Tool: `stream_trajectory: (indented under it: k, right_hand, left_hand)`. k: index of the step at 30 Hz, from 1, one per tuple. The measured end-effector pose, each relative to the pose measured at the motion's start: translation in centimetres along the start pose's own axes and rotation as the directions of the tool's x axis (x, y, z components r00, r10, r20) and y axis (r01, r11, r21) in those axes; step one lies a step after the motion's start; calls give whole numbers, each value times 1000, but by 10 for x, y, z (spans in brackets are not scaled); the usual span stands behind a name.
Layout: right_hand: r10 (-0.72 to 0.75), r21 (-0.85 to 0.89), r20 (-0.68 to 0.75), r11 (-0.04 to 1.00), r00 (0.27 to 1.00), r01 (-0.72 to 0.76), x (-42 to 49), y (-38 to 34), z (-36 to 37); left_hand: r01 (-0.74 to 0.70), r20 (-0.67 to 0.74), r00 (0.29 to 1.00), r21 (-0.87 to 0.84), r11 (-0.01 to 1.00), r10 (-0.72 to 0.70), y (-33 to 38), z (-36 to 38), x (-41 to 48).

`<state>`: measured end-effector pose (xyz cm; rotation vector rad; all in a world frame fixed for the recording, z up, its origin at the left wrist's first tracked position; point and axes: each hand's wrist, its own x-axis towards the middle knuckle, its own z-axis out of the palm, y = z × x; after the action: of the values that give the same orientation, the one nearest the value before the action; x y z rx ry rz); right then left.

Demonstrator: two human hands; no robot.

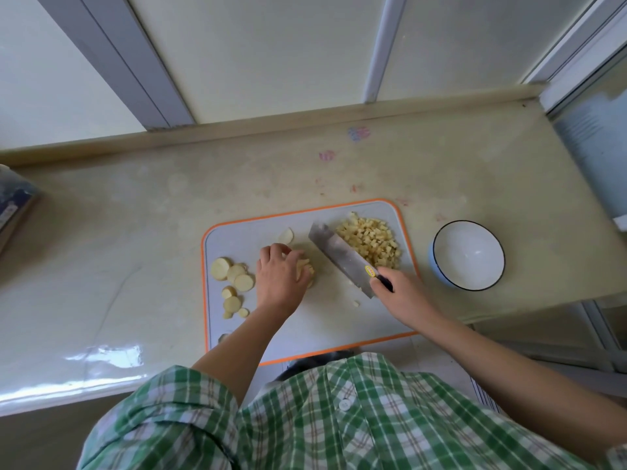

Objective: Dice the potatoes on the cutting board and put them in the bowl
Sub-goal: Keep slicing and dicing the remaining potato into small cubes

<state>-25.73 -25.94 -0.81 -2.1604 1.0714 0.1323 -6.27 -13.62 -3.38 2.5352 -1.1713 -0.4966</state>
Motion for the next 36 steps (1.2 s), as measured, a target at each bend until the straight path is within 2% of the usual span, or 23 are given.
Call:
stream_trajectory:
  k: [3, 10, 13, 18, 20, 24, 28, 33, 36]
  right_hand:
    - [20, 72, -44, 997, 999, -17, -5, -1, 2]
    - [29, 208, -60, 978, 998, -16, -30, -3, 33]
    - [36, 184, -50, 983, 998, -26, -34, 8, 38]
    - [100, 180, -117, 981, 988, -78, -23, 16, 20]
    - [69, 153, -84, 987, 994, -55, -21, 11, 18]
    - [7, 123, -6, 992, 1000, -6, -26, 2, 31]
    - [49, 65, -70, 997, 996, -44, -23, -4, 29]
    - [-78, -33, -81, 997, 994, 76, -29, -21, 29]
    - [-118, -52, -7, 992, 993, 117, -33, -31, 38]
  left_hand:
    - [-57, 8, 998, 16, 998, 57, -2, 2, -2]
    - [-67, -1, 998, 48, 997, 67, -12, 5, -12]
    - [-84, -5, 996, 49, 995, 85, -13, 6, -16]
    - [-96, 0, 995, 30, 995, 96, -15, 5, -21]
    - [-90, 5, 996, 34, 995, 90, -15, 5, -23]
    - [-38, 28, 999, 34, 999, 37, -16, 5, -25]
    - [32, 61, 998, -51, 998, -29, -15, 3, -25]
    - [337, 123, 941, -266, 903, -315, 3, 1, -22]
    - [405, 138, 914, -348, 845, -382, 15, 7, -23]
